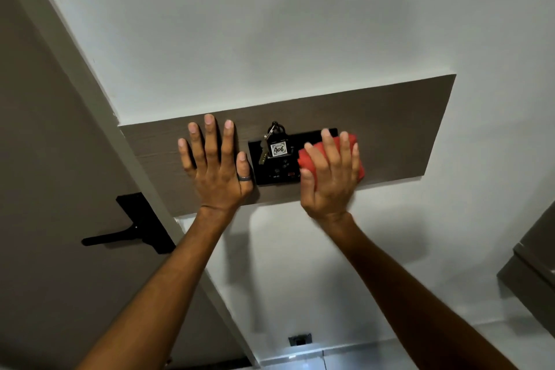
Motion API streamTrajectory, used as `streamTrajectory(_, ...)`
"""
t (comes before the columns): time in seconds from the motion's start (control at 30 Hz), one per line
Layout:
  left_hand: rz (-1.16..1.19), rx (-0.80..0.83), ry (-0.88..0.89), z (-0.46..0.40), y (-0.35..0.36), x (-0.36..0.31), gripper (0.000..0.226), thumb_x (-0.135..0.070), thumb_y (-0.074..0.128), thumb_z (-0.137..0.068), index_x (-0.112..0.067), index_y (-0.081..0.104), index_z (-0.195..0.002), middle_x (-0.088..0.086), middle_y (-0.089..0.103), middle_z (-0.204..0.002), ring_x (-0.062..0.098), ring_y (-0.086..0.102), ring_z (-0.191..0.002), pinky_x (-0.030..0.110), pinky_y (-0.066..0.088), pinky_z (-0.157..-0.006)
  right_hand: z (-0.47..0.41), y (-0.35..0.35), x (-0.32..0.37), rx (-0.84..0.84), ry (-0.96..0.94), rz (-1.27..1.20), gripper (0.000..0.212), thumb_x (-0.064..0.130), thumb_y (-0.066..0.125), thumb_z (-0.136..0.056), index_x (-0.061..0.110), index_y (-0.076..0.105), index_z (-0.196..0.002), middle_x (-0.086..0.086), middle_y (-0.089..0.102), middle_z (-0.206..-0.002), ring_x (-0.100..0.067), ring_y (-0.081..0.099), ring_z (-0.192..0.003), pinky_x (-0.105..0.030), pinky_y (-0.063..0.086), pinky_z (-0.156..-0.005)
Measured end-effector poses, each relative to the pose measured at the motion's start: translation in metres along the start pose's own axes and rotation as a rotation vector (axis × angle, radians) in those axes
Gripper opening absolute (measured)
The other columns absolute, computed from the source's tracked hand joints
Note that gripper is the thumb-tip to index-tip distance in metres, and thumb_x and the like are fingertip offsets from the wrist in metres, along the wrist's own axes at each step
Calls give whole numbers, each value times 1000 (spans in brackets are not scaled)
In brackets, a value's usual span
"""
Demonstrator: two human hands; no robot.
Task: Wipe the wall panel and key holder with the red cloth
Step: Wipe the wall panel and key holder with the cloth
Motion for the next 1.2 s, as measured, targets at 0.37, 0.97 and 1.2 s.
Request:
streamTrajectory(0.37, 16, 17, -9, 3, -1, 1, 59, -35, 31, -105, -17, 25, -160, 17, 32, -160, 26, 3, -158, 49, 5, -129, -30, 5, 23, -80, 130, 30, 45, 42, 34, -110, 27, 65, -139, -7, 58, -153, -37, 38, -153, -53, 22, -131)
streamTrajectory(0.97, 11, 31, 124, -3, -10, 9, 59, -36, 38, -104, -20, 30, -160, 10, 29, -164, 27, 13, -157, 48, 15, -125, 0, -17, 54, -49, -11, -42, 41, 37, 38, -113, 20, 55, -147, -8, 55, -153, -27, 35, -157, -51, 30, -127)
streamTrajectory(1.2, 22, 48, 215, -1, -13, 22, 56, -34, 40, -104, -21, 33, -159, 6, 27, -164, 24, 8, -158, 48, 13, -126, -2, 18, 63, -172, -21, 82, 42, 46, 44, -105, 26, 61, -139, -12, 58, -148, -35, 40, -153, -53, 38, -122)
Point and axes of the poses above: each hand's wrist, its own z-axis away from the middle knuckle, its own y-axis out of the palm, x = y × z, the point moved 7 cm from there along -z, towards the middle knuckle
